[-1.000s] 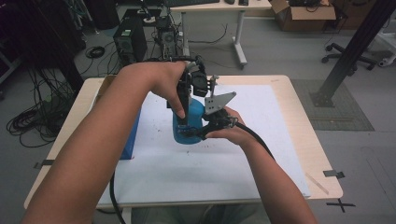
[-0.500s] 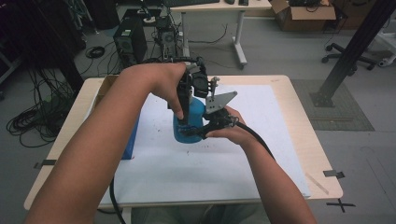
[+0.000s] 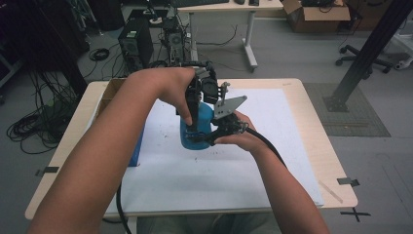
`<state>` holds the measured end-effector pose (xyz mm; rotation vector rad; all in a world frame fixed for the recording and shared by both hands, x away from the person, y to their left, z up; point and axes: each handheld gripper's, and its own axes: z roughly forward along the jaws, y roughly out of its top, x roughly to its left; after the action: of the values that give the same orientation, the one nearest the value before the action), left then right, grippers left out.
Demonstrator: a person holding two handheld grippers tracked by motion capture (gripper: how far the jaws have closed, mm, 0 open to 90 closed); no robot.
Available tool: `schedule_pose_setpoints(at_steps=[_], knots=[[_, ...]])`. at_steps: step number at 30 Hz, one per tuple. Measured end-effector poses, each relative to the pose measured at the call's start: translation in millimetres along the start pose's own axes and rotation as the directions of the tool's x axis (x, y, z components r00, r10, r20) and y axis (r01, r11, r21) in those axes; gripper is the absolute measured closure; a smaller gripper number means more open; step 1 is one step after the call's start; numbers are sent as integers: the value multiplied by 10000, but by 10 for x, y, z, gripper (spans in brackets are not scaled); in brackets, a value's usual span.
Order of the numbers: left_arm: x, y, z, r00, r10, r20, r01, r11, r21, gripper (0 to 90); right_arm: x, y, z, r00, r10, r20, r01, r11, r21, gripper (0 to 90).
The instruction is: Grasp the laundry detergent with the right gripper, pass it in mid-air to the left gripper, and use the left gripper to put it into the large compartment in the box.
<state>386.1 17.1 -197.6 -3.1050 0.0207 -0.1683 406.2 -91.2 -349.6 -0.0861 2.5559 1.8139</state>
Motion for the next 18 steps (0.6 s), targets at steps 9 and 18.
schedule_pose_setpoints(at_steps=[9,18], knots=[[-4,-5,11,10000,36,58,-36,10000,16,225,-3,2,5,10000,15,8,-15,10000,-11,442],[-7,17,19,9999,90,130,-91,9999,45,279,6,4,9,10000,8,41,-8,10000,-19,442]])
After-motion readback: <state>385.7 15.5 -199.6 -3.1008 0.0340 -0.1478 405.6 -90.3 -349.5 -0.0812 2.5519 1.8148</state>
